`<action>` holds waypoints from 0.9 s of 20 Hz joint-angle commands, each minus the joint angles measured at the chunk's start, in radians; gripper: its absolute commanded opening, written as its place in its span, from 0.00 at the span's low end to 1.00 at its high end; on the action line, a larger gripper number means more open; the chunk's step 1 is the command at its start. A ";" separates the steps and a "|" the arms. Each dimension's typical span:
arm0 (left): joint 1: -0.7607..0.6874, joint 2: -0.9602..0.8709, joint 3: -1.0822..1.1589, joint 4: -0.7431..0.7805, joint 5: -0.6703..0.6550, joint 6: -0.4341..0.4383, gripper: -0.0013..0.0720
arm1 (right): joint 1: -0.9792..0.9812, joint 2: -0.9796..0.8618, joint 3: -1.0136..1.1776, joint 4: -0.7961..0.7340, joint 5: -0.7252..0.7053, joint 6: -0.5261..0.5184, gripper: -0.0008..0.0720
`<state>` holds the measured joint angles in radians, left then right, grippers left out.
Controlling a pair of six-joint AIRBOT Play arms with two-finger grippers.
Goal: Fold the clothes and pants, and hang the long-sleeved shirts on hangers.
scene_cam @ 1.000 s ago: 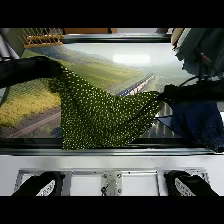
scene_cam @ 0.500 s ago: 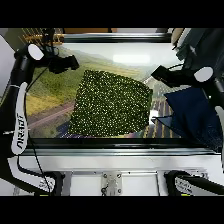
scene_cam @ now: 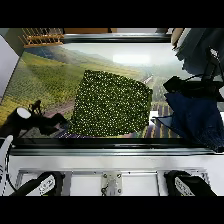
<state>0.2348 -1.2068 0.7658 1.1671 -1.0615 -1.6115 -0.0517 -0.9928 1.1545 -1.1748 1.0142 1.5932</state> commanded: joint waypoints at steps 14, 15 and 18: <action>-0.110 0.032 -0.170 -0.266 0.237 0.071 0.02 | -0.003 0.036 -0.072 -0.034 0.129 0.009 0.87; -0.111 0.061 -0.170 -0.240 0.212 0.071 0.02 | -0.003 0.035 -0.111 -0.053 0.138 0.037 0.87; -0.110 0.135 -0.171 -0.174 0.149 0.072 0.02 | -0.003 0.007 -0.339 -0.077 0.080 0.201 0.87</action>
<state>0.1272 -1.1278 0.5922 0.9325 -0.8669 -1.5394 -0.0547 -0.9676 0.9623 -1.2175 1.1183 1.6752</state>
